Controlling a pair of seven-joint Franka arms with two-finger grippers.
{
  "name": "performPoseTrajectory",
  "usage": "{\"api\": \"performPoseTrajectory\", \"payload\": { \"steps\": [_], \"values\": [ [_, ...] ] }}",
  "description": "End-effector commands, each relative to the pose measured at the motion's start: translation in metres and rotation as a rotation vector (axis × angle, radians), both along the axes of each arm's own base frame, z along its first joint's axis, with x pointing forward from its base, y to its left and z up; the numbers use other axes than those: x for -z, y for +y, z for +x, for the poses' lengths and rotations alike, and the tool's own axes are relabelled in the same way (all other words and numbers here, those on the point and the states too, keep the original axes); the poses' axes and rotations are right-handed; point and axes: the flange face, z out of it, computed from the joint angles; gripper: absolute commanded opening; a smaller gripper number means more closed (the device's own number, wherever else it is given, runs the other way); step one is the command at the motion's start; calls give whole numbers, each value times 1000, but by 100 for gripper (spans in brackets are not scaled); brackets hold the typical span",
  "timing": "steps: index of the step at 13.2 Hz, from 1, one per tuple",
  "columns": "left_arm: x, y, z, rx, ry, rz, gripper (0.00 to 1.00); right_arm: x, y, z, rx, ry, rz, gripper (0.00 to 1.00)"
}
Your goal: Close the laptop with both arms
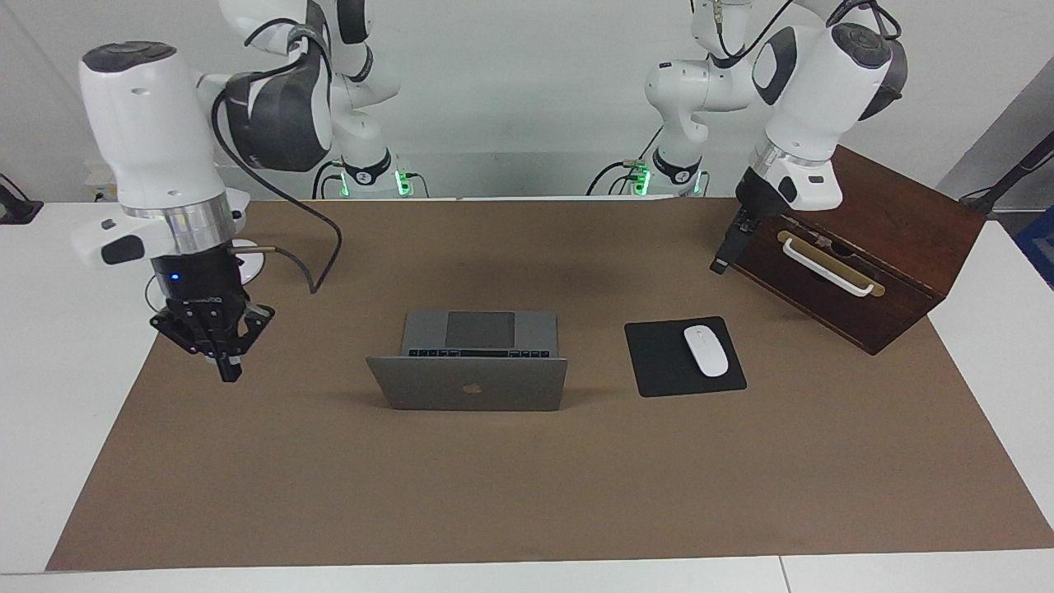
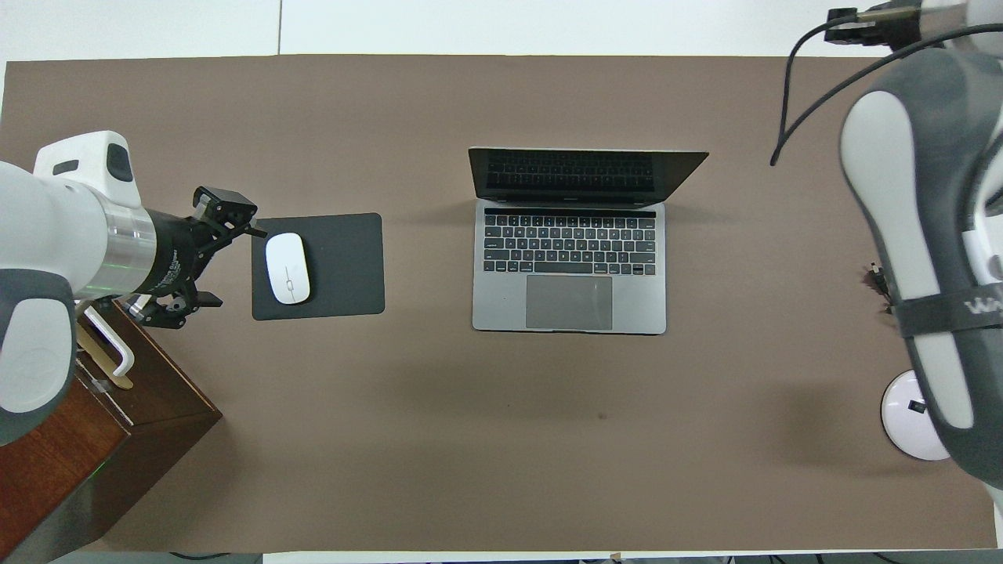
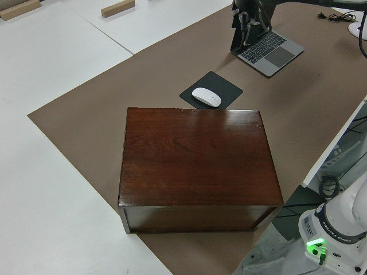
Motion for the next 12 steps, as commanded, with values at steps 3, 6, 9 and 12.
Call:
{"api": "performPoseTrajectory", "payload": {
  "steps": [3, 6, 9, 12],
  "values": [
    [15, -29, -24, -314, 7, -177, 58, 25, 89, 15, -53, -72, -38, 0],
    [37, -31, -29, -591, 102, -346, 0, 33, 146, 3, -118, -73, -66, 0],
    [63, -23, -26, -919, 240, -513, 0, 43, 179, -6, -109, -65, -18, 0],
    [94, -26, -26, -1123, 291, -615, 0, 56, 202, -10, -87, -56, -4, 0]
  ]
}}
